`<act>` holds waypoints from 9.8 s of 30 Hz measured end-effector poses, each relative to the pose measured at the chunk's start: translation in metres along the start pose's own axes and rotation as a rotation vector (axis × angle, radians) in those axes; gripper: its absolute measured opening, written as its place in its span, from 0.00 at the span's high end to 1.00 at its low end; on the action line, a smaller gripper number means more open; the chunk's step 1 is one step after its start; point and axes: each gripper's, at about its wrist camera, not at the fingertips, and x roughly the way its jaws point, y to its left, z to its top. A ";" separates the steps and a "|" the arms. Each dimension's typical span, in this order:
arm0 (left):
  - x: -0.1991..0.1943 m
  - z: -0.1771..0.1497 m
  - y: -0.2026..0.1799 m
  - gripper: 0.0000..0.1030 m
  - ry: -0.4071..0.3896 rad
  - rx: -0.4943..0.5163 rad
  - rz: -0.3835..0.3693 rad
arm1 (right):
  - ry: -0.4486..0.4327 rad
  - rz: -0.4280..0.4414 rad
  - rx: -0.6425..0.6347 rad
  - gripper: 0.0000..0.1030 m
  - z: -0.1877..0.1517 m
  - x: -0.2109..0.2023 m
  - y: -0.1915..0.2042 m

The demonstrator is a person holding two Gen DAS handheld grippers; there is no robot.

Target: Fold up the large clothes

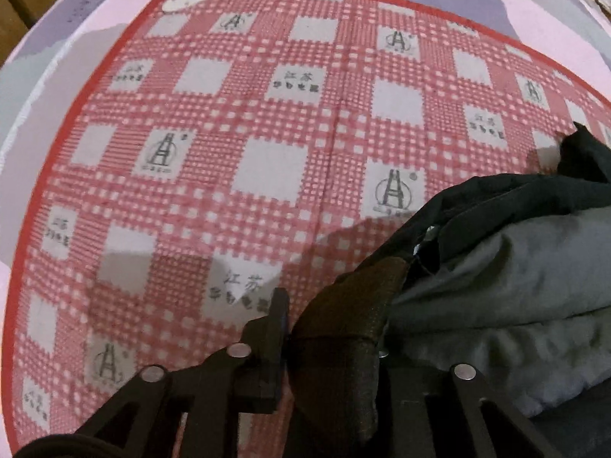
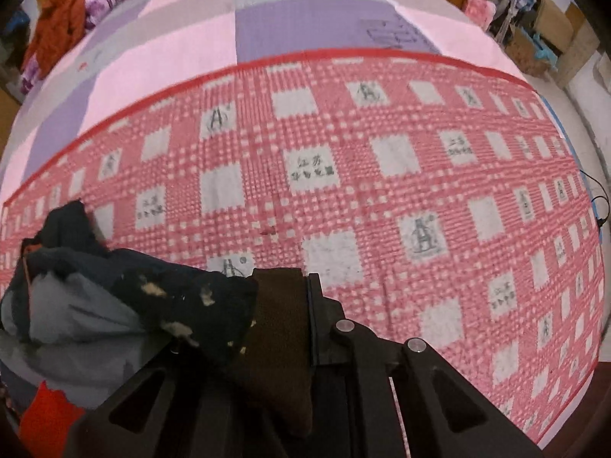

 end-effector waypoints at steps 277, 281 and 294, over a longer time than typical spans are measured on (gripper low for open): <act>-0.151 -0.268 0.182 0.45 -0.104 -0.188 -0.336 | -0.198 0.013 -0.109 0.48 -0.330 -0.176 0.019; -0.165 -0.243 0.144 0.39 -0.164 -0.065 -0.360 | -0.343 0.038 -0.307 0.48 -0.326 -0.201 0.077; -0.086 -0.268 0.118 0.36 -0.177 -0.041 -0.251 | -0.173 -0.074 -0.178 0.48 -0.330 -0.101 -0.009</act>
